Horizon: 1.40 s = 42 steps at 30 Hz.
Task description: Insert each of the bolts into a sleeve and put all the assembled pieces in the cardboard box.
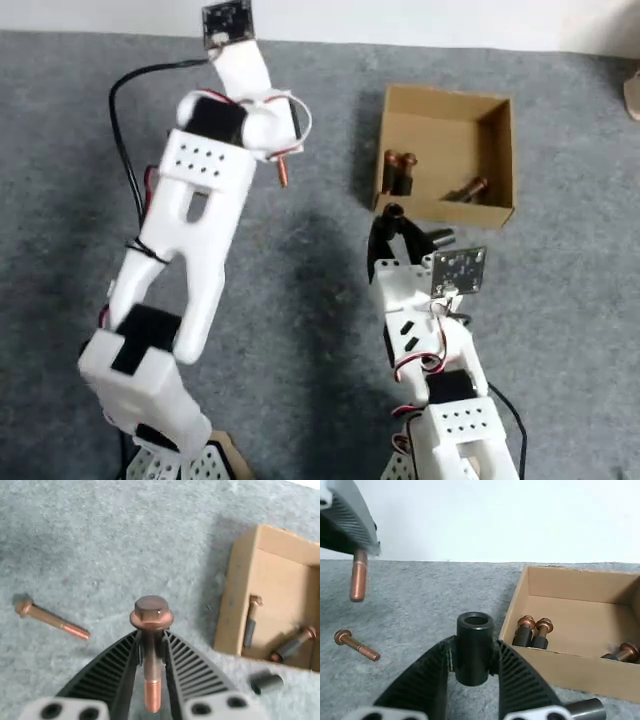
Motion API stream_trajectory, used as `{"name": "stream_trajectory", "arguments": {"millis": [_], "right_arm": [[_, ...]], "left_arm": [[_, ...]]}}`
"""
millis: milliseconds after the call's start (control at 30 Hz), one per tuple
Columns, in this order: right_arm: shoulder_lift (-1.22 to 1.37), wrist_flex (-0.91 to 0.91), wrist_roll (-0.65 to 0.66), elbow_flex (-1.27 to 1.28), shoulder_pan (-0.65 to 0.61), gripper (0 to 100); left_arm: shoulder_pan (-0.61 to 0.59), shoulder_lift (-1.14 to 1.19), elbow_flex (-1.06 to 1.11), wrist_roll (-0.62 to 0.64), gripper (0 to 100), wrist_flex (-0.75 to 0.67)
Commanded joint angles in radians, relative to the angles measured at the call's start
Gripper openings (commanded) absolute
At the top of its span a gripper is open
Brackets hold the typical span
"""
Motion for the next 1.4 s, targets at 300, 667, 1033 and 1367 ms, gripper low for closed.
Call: {"name": "stream_trajectory", "arguments": {"millis": [300, 667, 1033, 1367], "right_arm": [[-0.027, 0.056, 0.009, 0.145, -0.077, 0.4], [-0.022, 0.058, 0.009, 0.145, -0.079, 0.4], [-0.027, 0.113, 0.008, 0.145, -0.171, 0.4], [-0.027, 0.053, 0.008, 0.145, -0.171, 0.4]], "left_arm": [[0.151, -0.443, 0.549, 0.032, 1, -0.471], [0.283, -0.674, 0.783, -0.094, 1, -0.629], [0.285, -0.673, 0.792, -0.100, 1, -0.631], [0.285, -0.679, 0.964, -0.066, 1, -0.836]]}}
